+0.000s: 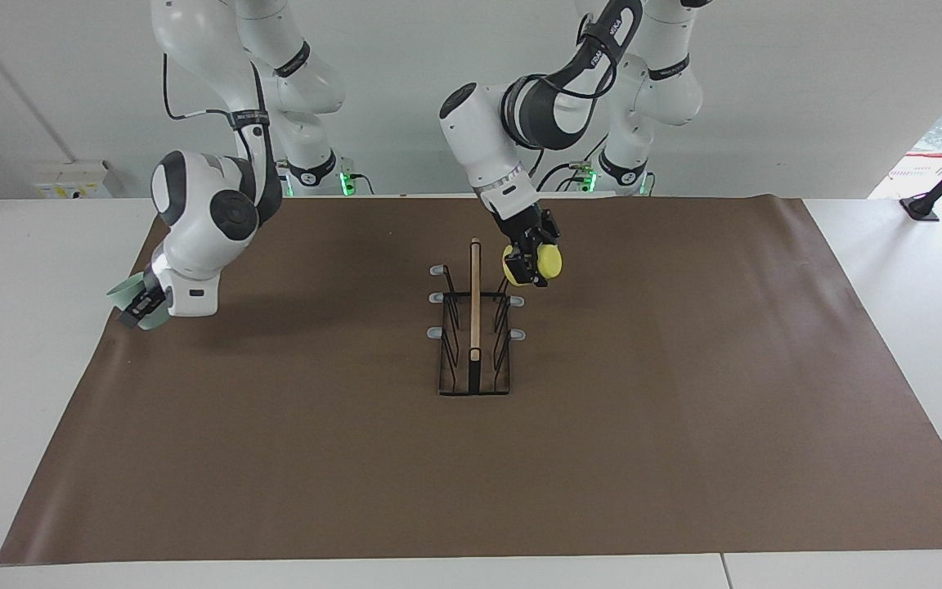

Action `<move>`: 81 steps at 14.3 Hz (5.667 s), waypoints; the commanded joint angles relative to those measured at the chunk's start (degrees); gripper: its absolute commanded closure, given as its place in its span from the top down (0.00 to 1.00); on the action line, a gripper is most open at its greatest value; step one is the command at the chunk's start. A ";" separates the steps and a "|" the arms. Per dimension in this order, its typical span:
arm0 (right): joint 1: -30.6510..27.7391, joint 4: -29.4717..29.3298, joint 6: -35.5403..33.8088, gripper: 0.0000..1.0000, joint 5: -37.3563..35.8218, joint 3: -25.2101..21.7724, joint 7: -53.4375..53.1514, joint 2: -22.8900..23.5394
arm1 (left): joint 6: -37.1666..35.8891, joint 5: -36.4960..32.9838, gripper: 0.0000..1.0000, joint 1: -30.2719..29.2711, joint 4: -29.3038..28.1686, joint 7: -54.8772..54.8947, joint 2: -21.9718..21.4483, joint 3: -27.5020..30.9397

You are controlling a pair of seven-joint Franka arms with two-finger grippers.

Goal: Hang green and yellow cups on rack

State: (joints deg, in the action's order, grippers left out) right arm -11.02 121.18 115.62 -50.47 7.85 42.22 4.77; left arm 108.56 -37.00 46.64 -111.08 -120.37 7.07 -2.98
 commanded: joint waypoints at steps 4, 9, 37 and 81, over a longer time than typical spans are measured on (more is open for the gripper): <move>-8.13 -6.30 4.87 0.00 15.35 0.41 12.32 1.56 | 0.95 0.69 0.86 1.43 1.57 -1.01 1.20 0.35; -12.36 -9.10 1.22 0.00 36.19 0.24 22.47 1.04 | 0.95 4.81 1.00 0.38 2.27 -0.05 -2.84 0.52; 8.73 12.57 0.57 0.00 146.94 4.90 50.28 -11.36 | -19.42 39.28 1.00 -46.47 20.36 114.39 -7.52 1.40; -5.73 20.35 -13.30 1.00 140.09 4.63 76.53 -4.68 | -19.00 36.03 1.00 -46.64 17.13 117.03 -9.35 0.87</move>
State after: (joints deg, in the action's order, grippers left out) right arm -10.73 143.95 104.97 98.17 12.15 121.24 -0.17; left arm 89.16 -0.04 0.48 -92.20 -3.44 -0.81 -1.78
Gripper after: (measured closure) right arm 0.000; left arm 0.000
